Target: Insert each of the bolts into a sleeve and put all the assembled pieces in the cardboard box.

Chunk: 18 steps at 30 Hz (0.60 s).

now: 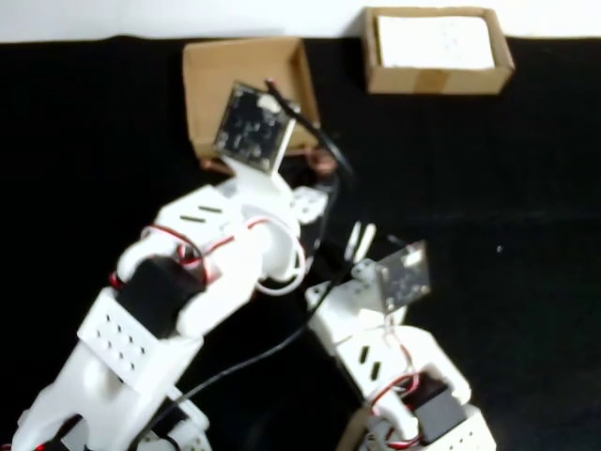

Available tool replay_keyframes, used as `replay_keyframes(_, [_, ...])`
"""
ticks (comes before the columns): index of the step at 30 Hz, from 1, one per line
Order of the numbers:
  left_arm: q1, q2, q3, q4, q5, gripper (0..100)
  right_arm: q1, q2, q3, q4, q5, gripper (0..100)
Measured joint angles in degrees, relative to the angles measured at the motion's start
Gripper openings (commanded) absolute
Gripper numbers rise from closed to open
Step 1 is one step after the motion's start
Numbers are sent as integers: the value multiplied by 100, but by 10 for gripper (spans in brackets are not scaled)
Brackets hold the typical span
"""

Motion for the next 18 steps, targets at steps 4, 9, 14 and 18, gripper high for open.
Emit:
replay_keyframes(4, [-105, 0, 0, 0, 18, 9, 0, 0, 0, 0, 0, 8])
replay_keyframes(9, [-343, 26, 62, 35, 26, 9, 0, -9, -9, -9, 0, 8])
replay_keyframes(14, [-343, 26, 62, 35, 26, 9, 0, -9, -9, -18, 0, 8])
replay_keyframes(18, [-343, 26, 273, 35, 26, 9, 0, -9, -9, -18, 0, 8])
